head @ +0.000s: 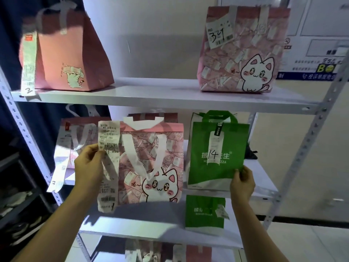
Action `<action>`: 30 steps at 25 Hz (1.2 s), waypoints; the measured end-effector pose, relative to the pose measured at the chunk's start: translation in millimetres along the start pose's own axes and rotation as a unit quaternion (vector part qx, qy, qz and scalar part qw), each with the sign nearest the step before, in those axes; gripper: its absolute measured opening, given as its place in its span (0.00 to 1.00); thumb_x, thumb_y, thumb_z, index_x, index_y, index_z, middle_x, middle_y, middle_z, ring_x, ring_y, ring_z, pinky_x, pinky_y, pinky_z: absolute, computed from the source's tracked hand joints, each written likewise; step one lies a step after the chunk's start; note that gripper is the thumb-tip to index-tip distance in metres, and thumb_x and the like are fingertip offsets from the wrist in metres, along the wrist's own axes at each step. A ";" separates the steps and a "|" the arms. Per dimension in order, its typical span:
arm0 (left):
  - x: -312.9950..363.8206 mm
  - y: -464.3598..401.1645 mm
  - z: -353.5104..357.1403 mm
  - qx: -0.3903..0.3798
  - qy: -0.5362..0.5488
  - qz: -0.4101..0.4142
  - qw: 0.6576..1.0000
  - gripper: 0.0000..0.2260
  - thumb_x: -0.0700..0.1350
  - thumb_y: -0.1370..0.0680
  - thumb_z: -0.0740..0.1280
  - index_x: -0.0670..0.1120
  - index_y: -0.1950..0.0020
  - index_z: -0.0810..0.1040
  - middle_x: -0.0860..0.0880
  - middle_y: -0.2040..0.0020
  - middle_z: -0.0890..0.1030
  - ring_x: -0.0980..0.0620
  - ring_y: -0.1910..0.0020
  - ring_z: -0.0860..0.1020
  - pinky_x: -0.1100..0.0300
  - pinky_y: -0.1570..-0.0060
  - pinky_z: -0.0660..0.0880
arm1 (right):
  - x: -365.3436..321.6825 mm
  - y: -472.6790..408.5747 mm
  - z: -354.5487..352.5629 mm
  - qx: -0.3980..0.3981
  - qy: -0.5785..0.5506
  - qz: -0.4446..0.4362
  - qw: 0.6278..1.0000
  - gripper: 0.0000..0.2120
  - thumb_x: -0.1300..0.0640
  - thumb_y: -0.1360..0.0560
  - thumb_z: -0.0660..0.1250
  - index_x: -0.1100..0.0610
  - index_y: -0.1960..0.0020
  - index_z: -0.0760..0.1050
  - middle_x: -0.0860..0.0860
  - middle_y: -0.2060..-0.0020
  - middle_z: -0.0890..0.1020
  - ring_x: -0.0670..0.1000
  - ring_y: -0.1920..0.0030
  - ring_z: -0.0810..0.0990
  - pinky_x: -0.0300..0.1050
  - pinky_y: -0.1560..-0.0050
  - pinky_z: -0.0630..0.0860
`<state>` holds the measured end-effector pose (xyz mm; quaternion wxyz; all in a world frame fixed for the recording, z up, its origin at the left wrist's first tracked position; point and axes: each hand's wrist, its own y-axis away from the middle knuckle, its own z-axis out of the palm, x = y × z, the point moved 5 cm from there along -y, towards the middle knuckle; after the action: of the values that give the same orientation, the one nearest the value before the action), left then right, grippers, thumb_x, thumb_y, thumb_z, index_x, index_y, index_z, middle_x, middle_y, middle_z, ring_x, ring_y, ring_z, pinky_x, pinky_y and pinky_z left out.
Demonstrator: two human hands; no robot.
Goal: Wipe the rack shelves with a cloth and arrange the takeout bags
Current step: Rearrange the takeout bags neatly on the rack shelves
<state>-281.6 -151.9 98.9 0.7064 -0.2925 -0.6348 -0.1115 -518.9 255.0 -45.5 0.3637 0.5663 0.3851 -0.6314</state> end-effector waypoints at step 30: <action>41.8 -78.5 -175.7 0.091 0.057 0.028 0.994 0.10 0.38 0.22 0.65 0.50 0.55 0.83 0.52 0.57 0.86 0.52 0.56 0.83 0.54 0.54 0.78 | -294.8 231.4 233.5 -0.315 -0.126 -0.230 0.912 0.09 0.60 0.20 0.66 0.53 0.41 0.80 0.48 0.50 0.85 0.47 0.48 0.84 0.41 0.44 0.81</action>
<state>-169.9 -303.6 156.4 0.7680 -0.2381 -0.5924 -0.0495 -385.6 -49.5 245.2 0.4133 0.2336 0.6350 -0.6095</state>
